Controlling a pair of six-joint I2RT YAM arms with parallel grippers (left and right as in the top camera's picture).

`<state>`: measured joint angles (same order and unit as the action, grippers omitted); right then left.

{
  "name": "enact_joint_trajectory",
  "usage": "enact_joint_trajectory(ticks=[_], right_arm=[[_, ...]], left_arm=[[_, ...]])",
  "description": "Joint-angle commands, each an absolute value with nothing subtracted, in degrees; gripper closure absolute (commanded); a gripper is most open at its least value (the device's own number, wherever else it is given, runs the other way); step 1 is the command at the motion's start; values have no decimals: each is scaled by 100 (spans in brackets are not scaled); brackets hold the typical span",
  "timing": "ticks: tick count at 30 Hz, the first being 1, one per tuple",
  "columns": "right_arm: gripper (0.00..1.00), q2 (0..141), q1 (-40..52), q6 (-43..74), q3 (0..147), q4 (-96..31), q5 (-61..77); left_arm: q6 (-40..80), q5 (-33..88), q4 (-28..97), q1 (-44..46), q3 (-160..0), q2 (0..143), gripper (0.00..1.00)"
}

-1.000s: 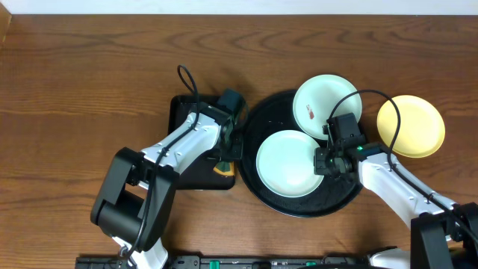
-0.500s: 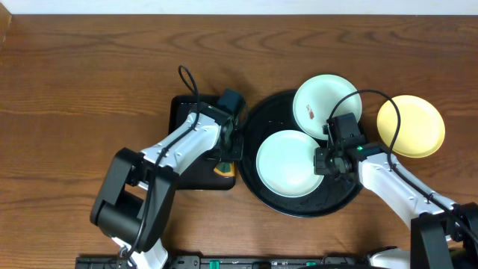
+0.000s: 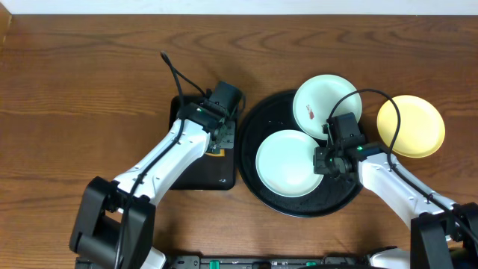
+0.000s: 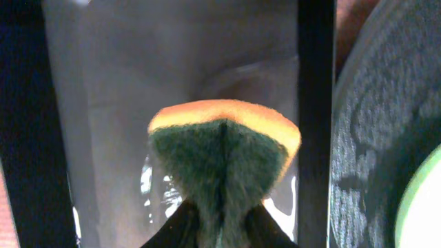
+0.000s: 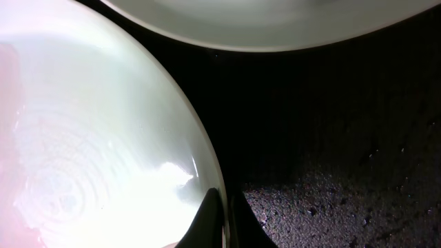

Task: Clean dirty plates on tray and stack at the side

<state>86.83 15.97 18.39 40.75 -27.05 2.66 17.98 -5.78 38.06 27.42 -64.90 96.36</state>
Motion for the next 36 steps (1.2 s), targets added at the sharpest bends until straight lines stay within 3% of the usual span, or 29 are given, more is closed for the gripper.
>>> enact_joint_trajectory(ticks=[1, 4, 7, 8, 10, 12, 29, 32, 36], right_arm=[[99, 8711, 1584, 1793, 4032, -2676, 196], [99, 8713, 1584, 1793, 4032, -2676, 196], [97, 8713, 1584, 1793, 4032, -2674, 196], [95, 8713, 1584, 1793, 4032, -2672, 193], [91, 8713, 1584, 1793, 4032, -2672, 191], [87, 8713, 1584, 1791, 4032, -2670, 191], [88, 8713, 1584, 1793, 4032, -2615, 191], [82, 8713, 1584, 1793, 4029, -2663, 196], [88, 8713, 1586, 1796, 3883, -2598, 196]], left_arm=[[1767, -825, 3669, 2718, -6296, 9850, 77], [1765, -939, 3610, 2707, -6289, 10003, 76], [1765, -1127, 3583, 2657, -6289, 10022, 37], [1767, -1127, 3566, 2615, -6289, 10022, 30], [1789, -1122, 3568, 2534, -6289, 10022, 28], [1787, -1122, 3592, 2469, -6289, 10022, 21], [1785, -1122, 3588, 2456, -6289, 10022, 17], [1785, -1122, 3588, 2456, -6289, 10022, 17], [1785, -1120, 3588, 2456, -6289, 10022, 16]])
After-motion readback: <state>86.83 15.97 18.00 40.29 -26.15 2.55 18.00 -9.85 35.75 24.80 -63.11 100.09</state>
